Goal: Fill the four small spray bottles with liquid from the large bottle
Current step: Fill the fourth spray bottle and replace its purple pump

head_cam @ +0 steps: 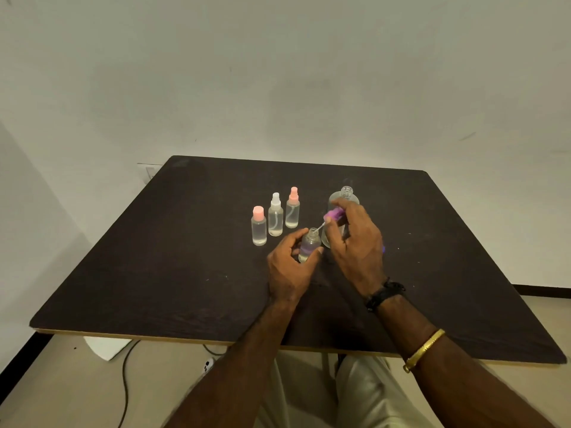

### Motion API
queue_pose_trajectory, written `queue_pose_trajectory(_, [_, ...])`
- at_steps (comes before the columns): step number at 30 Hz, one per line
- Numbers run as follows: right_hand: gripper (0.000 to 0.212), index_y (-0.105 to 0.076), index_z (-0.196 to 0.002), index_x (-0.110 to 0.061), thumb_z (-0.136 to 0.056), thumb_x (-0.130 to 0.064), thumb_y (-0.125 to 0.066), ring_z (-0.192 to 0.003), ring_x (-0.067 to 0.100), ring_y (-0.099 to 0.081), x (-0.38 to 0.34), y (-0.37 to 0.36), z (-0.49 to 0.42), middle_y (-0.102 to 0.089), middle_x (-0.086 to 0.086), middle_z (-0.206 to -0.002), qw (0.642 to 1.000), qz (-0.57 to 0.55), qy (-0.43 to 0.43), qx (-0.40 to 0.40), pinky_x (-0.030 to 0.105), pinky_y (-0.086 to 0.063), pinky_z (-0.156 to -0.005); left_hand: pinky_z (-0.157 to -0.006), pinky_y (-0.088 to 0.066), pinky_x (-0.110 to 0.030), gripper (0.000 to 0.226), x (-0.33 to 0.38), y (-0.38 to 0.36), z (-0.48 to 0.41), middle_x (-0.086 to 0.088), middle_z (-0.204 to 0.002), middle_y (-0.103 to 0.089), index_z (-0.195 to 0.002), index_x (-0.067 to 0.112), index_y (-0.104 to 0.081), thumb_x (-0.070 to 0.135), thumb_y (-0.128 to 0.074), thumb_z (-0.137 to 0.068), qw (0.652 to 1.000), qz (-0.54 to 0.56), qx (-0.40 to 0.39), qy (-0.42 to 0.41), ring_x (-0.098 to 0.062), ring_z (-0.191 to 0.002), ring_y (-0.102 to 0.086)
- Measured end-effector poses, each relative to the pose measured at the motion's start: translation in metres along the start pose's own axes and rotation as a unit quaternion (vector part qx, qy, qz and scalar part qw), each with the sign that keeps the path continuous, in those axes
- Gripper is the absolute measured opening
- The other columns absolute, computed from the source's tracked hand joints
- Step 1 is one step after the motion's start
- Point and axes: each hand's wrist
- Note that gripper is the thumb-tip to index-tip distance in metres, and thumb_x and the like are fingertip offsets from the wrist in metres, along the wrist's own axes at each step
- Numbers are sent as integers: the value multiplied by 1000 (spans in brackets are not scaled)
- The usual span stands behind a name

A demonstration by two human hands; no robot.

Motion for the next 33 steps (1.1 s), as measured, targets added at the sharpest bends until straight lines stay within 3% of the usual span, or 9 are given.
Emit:
queue_pose_trajectory(9, [35,-60,-135,-16,-100,-18,-60,-110,11,-64,3,-8,7,-67,2,-123,995,-32,11,-94,35,-56,-95,-87,-50,-6,46,0,0,-1,0,-119,-72,-129,11,-67,25,-80,-87,1000,-7,0,-19,13,-99,-62])
queue_pose_trajectory(13, [35,-61,-135,-19,-100,-25,-60,-109,8,-63,5,-9,7,-67,0,-122,993,-28,2,-119,35,-55,-96,-90,-57,-19,45,-2,-1,-1,-2,-118,-73,-129,10,-67,27,-79,-88,1000,-11,7,-28,0,-101,-67])
queue_pose_trajectory(19, [32,-62,-110,-28,-90,-51,-68,-87,7,-60,8,-8,1,-64,-8,-98,996,29,-22,-83,34,-57,-75,-86,-50,-6,44,3,0,1,10,-112,-67,-126,10,-68,19,-82,-85,998,-26,-4,-61,16,-100,-61])
queue_pose_trajectory(22, [43,-61,-126,-24,-90,-46,-66,-97,6,-62,4,-8,5,-65,-7,-115,996,-7,-20,-92,27,-55,-83,-87,-56,-15,42,-2,-1,0,4,-114,-72,-127,12,-68,22,-79,-88,999,-19,1,-50,11,-99,-63])
queue_pose_trajectory(24, [43,-60,-134,-21,-92,-31,-66,-89,11,-66,2,-8,8,-67,-6,-119,993,-59,-34,-102,28,-59,-80,-91,-57,-19,42,-3,-1,0,6,-118,-70,-129,13,-67,23,-77,-90,999,-17,2,-44,10,-103,-63])
queue_pose_trajectory(26, [37,-62,-130,-23,-93,-23,-67,-79,14,-68,1,-8,10,-69,-8,-113,991,-67,-48,-101,35,-60,-75,-91,-54,-14,42,-2,-1,0,10,-118,-68,-129,14,-66,22,-77,-90,999,-18,1,-43,12,-103,-62])
queue_pose_trajectory(30, [24,-59,-101,-34,-85,-40,-75,-85,3,-64,-1,-9,7,-64,-17,-90,994,-15,-80,-74,31,-58,-77,-89,-49,-6,41,2,-1,1,10,-118,-68,-128,10,-67,20,-78,-89,998,-23,4,-58,18,-105,-59])
queue_pose_trajectory(33, [30,-58,-109,-33,-85,-41,-75,-93,4,-63,-1,-9,8,-63,-14,-99,994,-31,-83,-71,28,-56,-83,-92,-50,-8,43,1,-1,2,9,-118,-69,-129,12,-67,14,-78,-87,998,-21,-7,-65,16,-105,-60])
Point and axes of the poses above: each hand's wrist, its own z-axis away from the middle knuckle, its own y-axis out of the back of the hand, x = y × z
